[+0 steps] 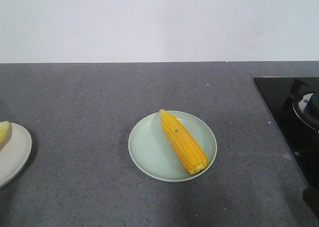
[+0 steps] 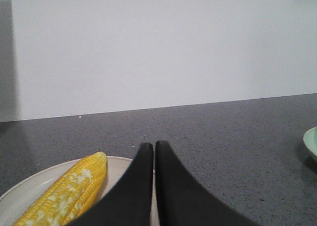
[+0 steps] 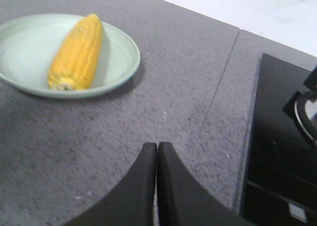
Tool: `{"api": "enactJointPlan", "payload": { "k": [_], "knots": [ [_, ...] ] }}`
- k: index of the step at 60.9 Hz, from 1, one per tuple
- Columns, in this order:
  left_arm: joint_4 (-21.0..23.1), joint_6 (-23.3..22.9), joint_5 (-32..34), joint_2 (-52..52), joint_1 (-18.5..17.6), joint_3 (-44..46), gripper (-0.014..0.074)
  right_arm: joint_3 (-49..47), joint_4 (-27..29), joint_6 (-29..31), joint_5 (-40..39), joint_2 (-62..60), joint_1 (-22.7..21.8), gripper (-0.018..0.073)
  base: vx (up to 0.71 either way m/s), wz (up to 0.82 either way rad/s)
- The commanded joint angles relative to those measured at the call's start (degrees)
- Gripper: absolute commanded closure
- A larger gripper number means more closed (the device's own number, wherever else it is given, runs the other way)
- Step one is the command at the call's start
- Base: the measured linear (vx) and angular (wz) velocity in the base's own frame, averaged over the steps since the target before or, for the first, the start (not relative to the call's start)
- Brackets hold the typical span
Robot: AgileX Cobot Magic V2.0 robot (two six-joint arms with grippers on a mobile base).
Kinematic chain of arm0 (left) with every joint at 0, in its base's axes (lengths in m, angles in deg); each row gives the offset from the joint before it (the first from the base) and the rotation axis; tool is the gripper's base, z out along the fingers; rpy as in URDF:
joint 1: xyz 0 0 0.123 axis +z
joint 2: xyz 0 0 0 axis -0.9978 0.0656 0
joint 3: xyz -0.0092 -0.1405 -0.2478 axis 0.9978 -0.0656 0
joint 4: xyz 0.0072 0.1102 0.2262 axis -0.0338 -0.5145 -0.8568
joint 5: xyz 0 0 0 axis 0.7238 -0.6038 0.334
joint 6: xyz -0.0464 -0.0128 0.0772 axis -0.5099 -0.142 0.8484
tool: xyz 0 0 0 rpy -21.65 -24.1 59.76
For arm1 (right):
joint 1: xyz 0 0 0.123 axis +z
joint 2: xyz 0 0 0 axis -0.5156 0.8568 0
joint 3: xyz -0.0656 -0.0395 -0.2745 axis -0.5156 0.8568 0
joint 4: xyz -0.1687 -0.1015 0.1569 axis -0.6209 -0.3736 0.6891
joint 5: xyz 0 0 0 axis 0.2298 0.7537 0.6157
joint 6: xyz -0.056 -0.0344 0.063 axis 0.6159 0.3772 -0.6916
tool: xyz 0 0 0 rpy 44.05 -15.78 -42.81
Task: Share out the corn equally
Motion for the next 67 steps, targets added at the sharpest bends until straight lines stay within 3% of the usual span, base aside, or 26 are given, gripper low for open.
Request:
{"api": "enactJointPlan", "payload": {
  "k": [1, 13, 20, 38, 67],
  "knots": [
    [0.0, -0.6, 4.3, -1.0, -0.2, -0.2, 0.0603, 2.8, -4.0, -3.8, -9.4, -4.0, -0.3, 0.0564, 0.00, 0.00],
    [0.0, -0.6, 4.3, -1.0, -0.2, -0.2, 0.0603, 10.6, -11.8, -14.5, -22.9, -12.6, -0.4, 0.0564, 0.00, 0.00],
    [0.0, -0.6, 4.3, -1.0, -0.2, -0.2, 0.0603, 15.0, -12.8, -16.1, -30.7, -14.8, -1.8, 0.0564, 0.00, 0.00],
    [0.0, -0.6, 4.3, -1.0, -0.2, -0.2, 0.0603, 14.7, -12.6, -19.5, -30.7, -14.6, -9.6, 0.0564, 0.00, 0.00],
    [0.0, -0.6, 4.3, -1.0, -0.2, -0.2, 0.0603, 14.7, -12.5, -19.4, -30.2, -14.6, -9.7, 0.0564, 0.00, 0.00]
  ]
}}
